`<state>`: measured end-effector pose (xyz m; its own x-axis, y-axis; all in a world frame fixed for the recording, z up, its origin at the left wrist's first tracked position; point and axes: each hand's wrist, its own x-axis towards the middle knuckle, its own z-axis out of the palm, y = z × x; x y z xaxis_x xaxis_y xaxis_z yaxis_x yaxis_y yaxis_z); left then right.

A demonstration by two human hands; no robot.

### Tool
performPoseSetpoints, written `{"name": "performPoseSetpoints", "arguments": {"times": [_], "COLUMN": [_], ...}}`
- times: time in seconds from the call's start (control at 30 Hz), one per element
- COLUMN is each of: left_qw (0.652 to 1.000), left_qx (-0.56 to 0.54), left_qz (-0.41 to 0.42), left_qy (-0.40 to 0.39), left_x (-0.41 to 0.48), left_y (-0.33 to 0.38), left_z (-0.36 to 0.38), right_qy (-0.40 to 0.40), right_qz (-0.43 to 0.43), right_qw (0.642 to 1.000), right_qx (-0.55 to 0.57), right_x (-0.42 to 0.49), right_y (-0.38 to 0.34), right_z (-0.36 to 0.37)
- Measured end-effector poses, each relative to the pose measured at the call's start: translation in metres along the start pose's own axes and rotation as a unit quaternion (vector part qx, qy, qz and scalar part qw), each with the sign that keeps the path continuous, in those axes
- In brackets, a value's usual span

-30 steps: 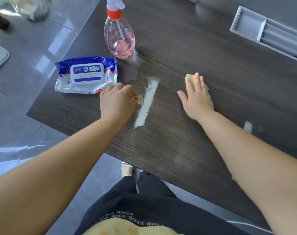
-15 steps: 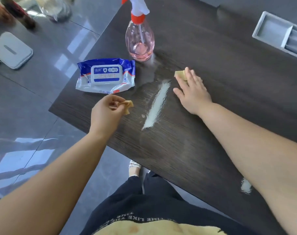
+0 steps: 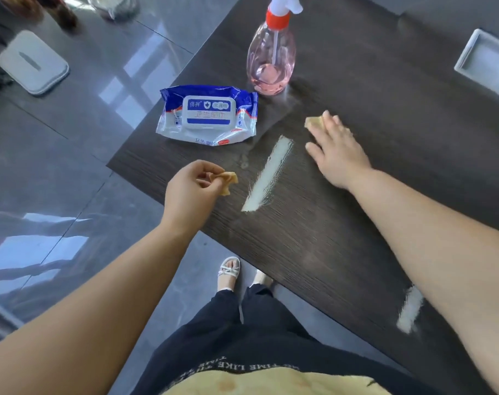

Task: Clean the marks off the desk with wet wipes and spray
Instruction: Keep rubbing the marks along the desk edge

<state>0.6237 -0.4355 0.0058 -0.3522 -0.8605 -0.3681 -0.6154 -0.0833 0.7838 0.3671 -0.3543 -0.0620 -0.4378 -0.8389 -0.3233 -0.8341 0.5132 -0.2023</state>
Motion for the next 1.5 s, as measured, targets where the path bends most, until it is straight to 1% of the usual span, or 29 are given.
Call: {"name": "performPoseSetpoints", "arguments": {"times": [0.07,0.1,0.13,0.2,0.27,0.3,0.33,0.43,0.5,0.57,0.67,0.73,0.77,0.8,0.83,0.87,0.93,0.97,1.0,1.03,1.13,1.17,1.2,1.23,1.33,1.37,1.4,1.43,1.5], "left_qw": [1.000,1.000,1.000,1.000,1.000,0.999,0.999,0.999,1.000,1.000,1.000,1.000,1.000,1.000,1.000,1.000,1.000,1.000,1.000,1.000,1.000,0.999,0.999,0.999,0.998,0.997,0.996,0.996,0.994], "left_qx": [0.001,0.000,0.000,0.003,0.006,0.012,0.019,0.022,0.005,-0.003,0.001,0.009,0.013,0.015,0.012,0.008,0.001,-0.002,-0.005,-0.004,0.005,0.004,0.002,-0.001,0.001,0.006,0.015,0.024,0.030], "left_qz": [0.005,0.008,0.012,0.014,0.013,0.016,0.020,0.016,0.006,-0.001,-0.014,-0.014,-0.014,-0.012,-0.012,-0.008,0.001,0.005,0.007,0.009,0.017,0.018,0.021,0.024,0.035,0.039,0.043,0.046,0.054], "left_qy": [-0.002,-0.003,-0.004,-0.012,-0.023,-0.027,-0.030,-0.033,-0.025,-0.026,-0.022,-0.009,-0.007,-0.010,-0.012,-0.013,-0.016,-0.017,-0.018,-0.020,-0.025,-0.031,-0.036,-0.043,-0.059,-0.064,-0.071,-0.079,-0.087], "left_x": [-0.002,-0.002,-0.002,-0.002,-0.002,-0.002,-0.002,-0.006,-0.010,-0.014,-0.017,-0.017,-0.017,-0.018,-0.019,-0.020,-0.022,-0.023,-0.023,-0.023,-0.022,-0.022,-0.022,-0.022,-0.024,-0.025,-0.027,-0.030,-0.035], "left_y": [-0.002,-0.003,-0.004,-0.007,-0.009,-0.010,-0.010,-0.014,-0.020,-0.029,-0.042,-0.048,-0.049,-0.049,-0.049,-0.049,-0.048,-0.048,-0.048,-0.048,-0.051,-0.051,-0.050,-0.049,-0.045,-0.043,-0.041,-0.039,-0.037], "left_z": [0.000,-0.001,-0.001,-0.003,-0.005,-0.006,-0.007,-0.010,-0.014,-0.018,-0.027,-0.033,-0.035,-0.039,-0.041,-0.046,-0.048,-0.049,-0.050,-0.050,-0.049,-0.049,-0.048,-0.048,-0.041,-0.038,-0.034,-0.029,-0.023], "right_qy": [0.022,0.031,0.031,0.026,0.024,0.028,0.033,0.023,0.030,0.045,0.047,0.006,-0.022,-0.028,-0.018,-0.014,-0.002,0.007,0.013,0.019,0.013,0.007,0.000,0.009,0.061,0.077,0.089,0.098,0.109], "right_qz": [0.077,0.089,0.079,0.009,-0.057,-0.065,-0.051,0.054,0.067,0.013,-0.123,-0.224,-0.258,-0.281,-0.275,-0.235,-0.111,-0.070,-0.054,-0.070,-0.225,-0.253,-0.251,-0.224,-0.050,0.000,0.029,0.027,-0.055], "right_qw": [0.996,0.995,0.996,0.999,0.998,0.997,0.998,0.998,0.997,0.999,0.991,0.974,0.966,0.959,0.961,0.972,0.994,0.998,0.998,0.997,0.974,0.967,0.968,0.975,0.997,0.997,0.995,0.994,0.992], "right_qx": [0.027,0.032,0.033,0.018,0.004,-0.003,-0.007,-0.003,-0.007,0.005,0.026,0.014,-0.011,-0.026,-0.028,-0.019,0.006,0.006,0.009,0.013,0.010,0.000,-0.008,-0.010,0.007,0.017,0.024,0.025,0.026], "right_x": [0.027,0.032,0.030,0.010,-0.010,-0.010,-0.004,0.017,0.012,-0.011,-0.071,-0.103,-0.109,-0.106,-0.095,-0.079,-0.049,-0.043,-0.044,-0.052,-0.099,-0.111,-0.115,-0.115,-0.114,-0.114,-0.117,-0.124,-0.144], "right_y": [-0.017,-0.031,-0.045,-0.066,-0.063,-0.054,-0.044,-0.033,-0.053,-0.083,-0.130,-0.146,-0.146,-0.141,-0.132,-0.126,-0.111,-0.112,-0.119,-0.130,-0.151,-0.147,-0.137,-0.123,-0.083,-0.078,-0.080,-0.088,-0.105], "right_z": [-0.006,-0.005,0.001,0.015,0.022,0.019,0.014,0.005,0.016,0.038,0.071,0.081,0.079,0.074,0.067,0.057,0.040,0.036,0.038,0.046,0.076,0.079,0.077,0.076,0.068,0.068,0.072,0.078,0.095]}}
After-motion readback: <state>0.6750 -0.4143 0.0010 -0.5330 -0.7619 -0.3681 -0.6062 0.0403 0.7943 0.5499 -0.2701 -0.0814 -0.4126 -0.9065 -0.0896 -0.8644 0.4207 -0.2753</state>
